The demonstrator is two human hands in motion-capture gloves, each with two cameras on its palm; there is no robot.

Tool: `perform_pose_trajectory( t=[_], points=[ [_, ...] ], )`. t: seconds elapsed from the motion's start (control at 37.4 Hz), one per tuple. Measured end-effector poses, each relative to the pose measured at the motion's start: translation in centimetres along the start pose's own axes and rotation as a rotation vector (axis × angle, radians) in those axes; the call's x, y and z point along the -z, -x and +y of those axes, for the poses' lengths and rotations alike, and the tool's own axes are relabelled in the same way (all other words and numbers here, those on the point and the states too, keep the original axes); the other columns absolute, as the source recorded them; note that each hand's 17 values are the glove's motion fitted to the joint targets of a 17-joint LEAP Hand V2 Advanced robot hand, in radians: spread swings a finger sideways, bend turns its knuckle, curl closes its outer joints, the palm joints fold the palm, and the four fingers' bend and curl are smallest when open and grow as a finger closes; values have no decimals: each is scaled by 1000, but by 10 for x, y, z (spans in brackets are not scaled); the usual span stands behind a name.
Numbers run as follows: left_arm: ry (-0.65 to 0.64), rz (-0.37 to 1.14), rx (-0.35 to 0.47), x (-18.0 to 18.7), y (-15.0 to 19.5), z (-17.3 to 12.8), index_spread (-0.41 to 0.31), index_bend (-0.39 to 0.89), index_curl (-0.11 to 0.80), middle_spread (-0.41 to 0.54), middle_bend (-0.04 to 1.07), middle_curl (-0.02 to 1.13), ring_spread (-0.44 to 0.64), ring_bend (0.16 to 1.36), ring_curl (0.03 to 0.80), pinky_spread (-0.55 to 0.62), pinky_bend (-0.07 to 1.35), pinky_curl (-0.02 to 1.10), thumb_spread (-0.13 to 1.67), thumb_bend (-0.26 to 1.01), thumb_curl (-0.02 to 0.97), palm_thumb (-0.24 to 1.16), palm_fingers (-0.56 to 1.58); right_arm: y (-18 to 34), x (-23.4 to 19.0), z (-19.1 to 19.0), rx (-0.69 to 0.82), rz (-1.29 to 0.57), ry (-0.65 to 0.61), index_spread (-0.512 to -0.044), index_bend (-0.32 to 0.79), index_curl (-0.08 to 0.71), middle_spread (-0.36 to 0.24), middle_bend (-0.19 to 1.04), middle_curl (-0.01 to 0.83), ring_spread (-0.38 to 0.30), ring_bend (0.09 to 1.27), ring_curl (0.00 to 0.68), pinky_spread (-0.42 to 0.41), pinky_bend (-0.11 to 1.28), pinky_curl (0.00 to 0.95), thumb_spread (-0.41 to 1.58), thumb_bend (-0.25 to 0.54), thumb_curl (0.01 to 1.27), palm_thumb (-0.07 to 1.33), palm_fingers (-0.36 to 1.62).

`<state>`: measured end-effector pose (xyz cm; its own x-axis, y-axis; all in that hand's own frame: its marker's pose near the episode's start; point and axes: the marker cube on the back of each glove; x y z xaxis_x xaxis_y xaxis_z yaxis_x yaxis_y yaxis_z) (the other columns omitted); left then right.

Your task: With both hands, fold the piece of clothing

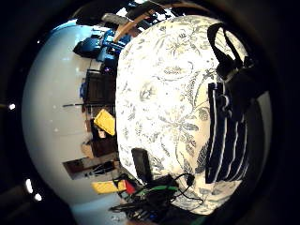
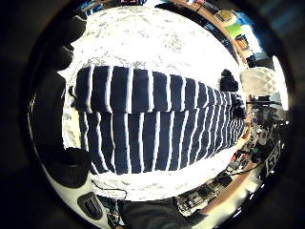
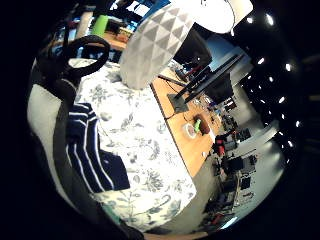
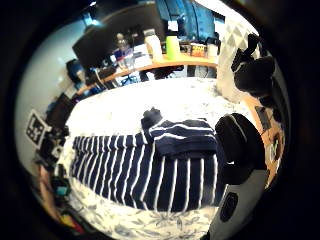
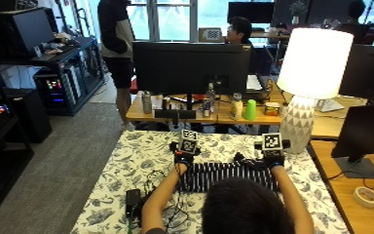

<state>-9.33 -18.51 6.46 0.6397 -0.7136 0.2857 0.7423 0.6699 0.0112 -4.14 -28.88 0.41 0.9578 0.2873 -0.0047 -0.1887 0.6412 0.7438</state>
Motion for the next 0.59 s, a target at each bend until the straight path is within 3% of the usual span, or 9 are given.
perform_pose_trajectory(
  t=[0.08, 0.13, 0.19, 0.29, 0.35, 0.37, 0.45, 0.54, 0.59],
  points=[
    [-92, 65, -120, 10, -18, -1, -155, -1, 250, -243, 202, 445, -244, 459, 416, -250, 415, 414, 1546, -2, 151, 538, 855, -25, -36, 4, 0, 54, 100, -282, 115, 329, -194, 296, 476, -230, 524, 418, -279, 578, 386, 1126, -40, 331, 1035, 1128],
    [-140, 76, -120, 15, -19, -2, -148, 14, 235, -235, 203, 446, -240, 461, 413, -239, 419, 413, 1559, -1, 147, 533, 840, -32, -46, 8, 0, 71, 158, -282, 117, 327, -192, 286, 474, -228, 513, 416, -272, 571, 384, 1135, -34, 323, 1017, 1126],
    [-181, 99, -136, 21, -21, 0, -139, 31, 226, -231, 194, 443, -229, 467, 412, -228, 423, 413, 1567, -5, 141, 517, 825, -39, -45, 12, -7, 79, 196, -282, 112, 323, -187, 274, 470, -221, 506, 416, -265, 570, 384, 1143, -33, 315, 993, 1121],
    [-227, 240, -338, 34, -39, 21, -132, 58, 214, -203, 159, 433, -206, 478, 410, -207, 433, 412, 1553, -23, 132, 464, 769, -48, -37, 33, -42, 12, 337, -283, 89, 308, -178, 248, 464, -213, 488, 412, -255, 572, 385, 1164, -37, 298, 944, 1082],
    [-217, 258, -379, 35, -44, 35, -129, 71, 213, -183, 148, 428, -191, 486, 415, -196, 448, 417, 1529, -33, 124, 419, 739, -50, -37, 45, -67, -59, 421, -289, -8, 270, -159, 222, 459, -192, 496, 419, -216, 605, 396, 1177, -52, 283, 885, 933],
    [-207, 264, -396, 34, -47, 41, -128, 77, 213, -174, 145, 425, -188, 488, 414, -193, 456, 418, 1517, -33, 123, 402, 732, -50, -38, 51, -79, -85, 455, -289, -3, 266, -157, 225, 463, -186, 508, 428, -205, 608, 401, 1181, -48, 279, 872, 913],
    [-92, 284, -490, 25, -57, 63, -124, 102, 217, -139, 111, 401, -162, 498, 412, -173, 478, 421, 1480, -37, 117, 349, 691, -54, -46, 63, -105, -98, 516, -291, -15, 230, -139, 221, 462, -161, 519, 433, -165, 627, 407, 1196, -41, 267, 828, 832],
    [123, 309, -639, 12, -65, 88, -114, 112, 223, -92, 81, 375, -127, 514, 415, -141, 501, 425, 1440, -38, 113, 295, 615, -61, -61, 72, -128, -69, 566, -292, 3, 201, -128, 218, 459, -142, 528, 427, -134, 636, 401, 1200, -35, 260, 797, 808],
    [250, 304, -675, 0, -68, 99, -109, 122, 229, -63, 77, 361, -105, 529, 419, -121, 514, 429, 1419, -37, 111, 263, 571, -66, -65, 83, -156, -52, 619, -292, 22, 190, -120, 214, 456, -130, 529, 423, -117, 636, 395, 1207, -30, 256, 784, 792]
  ],
)
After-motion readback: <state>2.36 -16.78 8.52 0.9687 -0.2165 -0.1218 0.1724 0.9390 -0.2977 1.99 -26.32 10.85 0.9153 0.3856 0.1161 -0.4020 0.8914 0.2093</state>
